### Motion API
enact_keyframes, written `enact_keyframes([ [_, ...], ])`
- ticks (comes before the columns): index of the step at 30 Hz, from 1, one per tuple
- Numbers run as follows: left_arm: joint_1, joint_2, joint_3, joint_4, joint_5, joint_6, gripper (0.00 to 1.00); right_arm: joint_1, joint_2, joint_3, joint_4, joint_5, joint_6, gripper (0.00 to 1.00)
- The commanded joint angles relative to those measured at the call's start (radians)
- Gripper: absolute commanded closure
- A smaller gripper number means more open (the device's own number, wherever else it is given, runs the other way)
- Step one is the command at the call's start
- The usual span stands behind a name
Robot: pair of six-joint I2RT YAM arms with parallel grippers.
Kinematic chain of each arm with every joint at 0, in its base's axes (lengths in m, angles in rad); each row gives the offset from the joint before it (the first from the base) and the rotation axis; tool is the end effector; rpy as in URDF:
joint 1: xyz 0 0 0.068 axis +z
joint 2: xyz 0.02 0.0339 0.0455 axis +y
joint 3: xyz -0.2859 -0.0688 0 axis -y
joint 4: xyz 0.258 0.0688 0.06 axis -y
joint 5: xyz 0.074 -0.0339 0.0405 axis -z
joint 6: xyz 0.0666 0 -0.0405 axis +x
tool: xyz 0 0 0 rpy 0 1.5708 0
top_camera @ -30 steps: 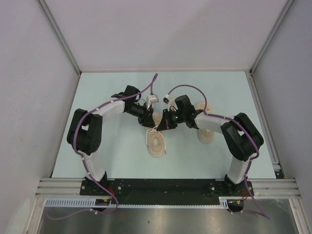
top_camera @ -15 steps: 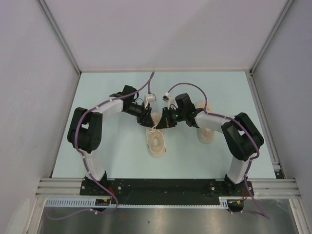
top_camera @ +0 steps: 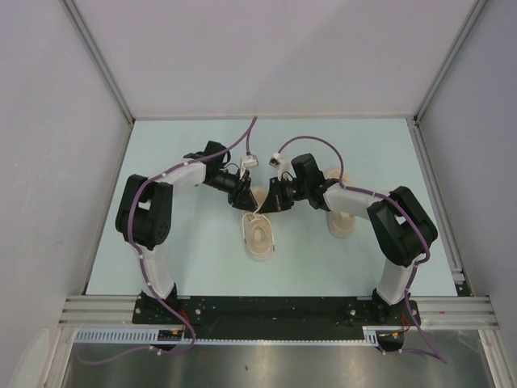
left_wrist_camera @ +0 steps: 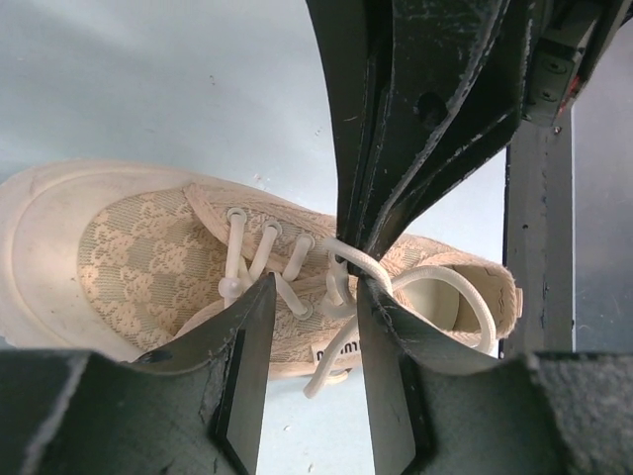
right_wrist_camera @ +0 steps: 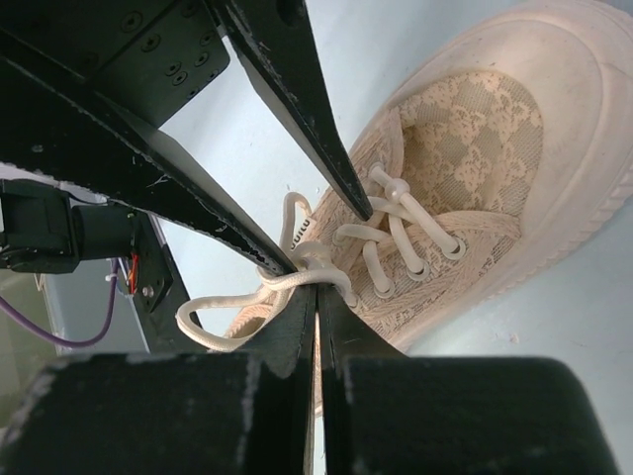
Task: Tie the shoes
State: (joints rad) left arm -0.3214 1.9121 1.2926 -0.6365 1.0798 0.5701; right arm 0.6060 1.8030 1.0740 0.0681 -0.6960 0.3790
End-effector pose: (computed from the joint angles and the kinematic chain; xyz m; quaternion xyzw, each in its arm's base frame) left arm 0.3545 -0.1799 0.1817 0.4379 0.7296 -0.4871 0.1964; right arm 0.3184 0.2726 0.1878 -0.2445 0.8220 0.4652 0.2191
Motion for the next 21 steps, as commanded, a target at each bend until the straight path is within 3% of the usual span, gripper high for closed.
enact_keyframes([
  [1, 0.010, 0.013, 0.040, -0.018, 0.078, 0.088, 0.57, -0.002, -0.008, 0.044, 0.059, -0.053, -0.043, 1.00],
  [9, 0.013, 0.034, 0.057, -0.081, 0.114, 0.152, 0.64, 0.006, 0.015, 0.047, 0.105, -0.082, -0.049, 1.00],
  [16, 0.025, 0.027, 0.056, -0.086, 0.129, 0.166, 1.00, 0.000, 0.019, 0.050, 0.102, -0.083, -0.048, 1.00],
  [21, 0.035, 0.005, 0.027, -0.034, 0.123, 0.123, 1.00, -0.008, 0.016, 0.052, 0.098, -0.091, -0.046, 0.98],
])
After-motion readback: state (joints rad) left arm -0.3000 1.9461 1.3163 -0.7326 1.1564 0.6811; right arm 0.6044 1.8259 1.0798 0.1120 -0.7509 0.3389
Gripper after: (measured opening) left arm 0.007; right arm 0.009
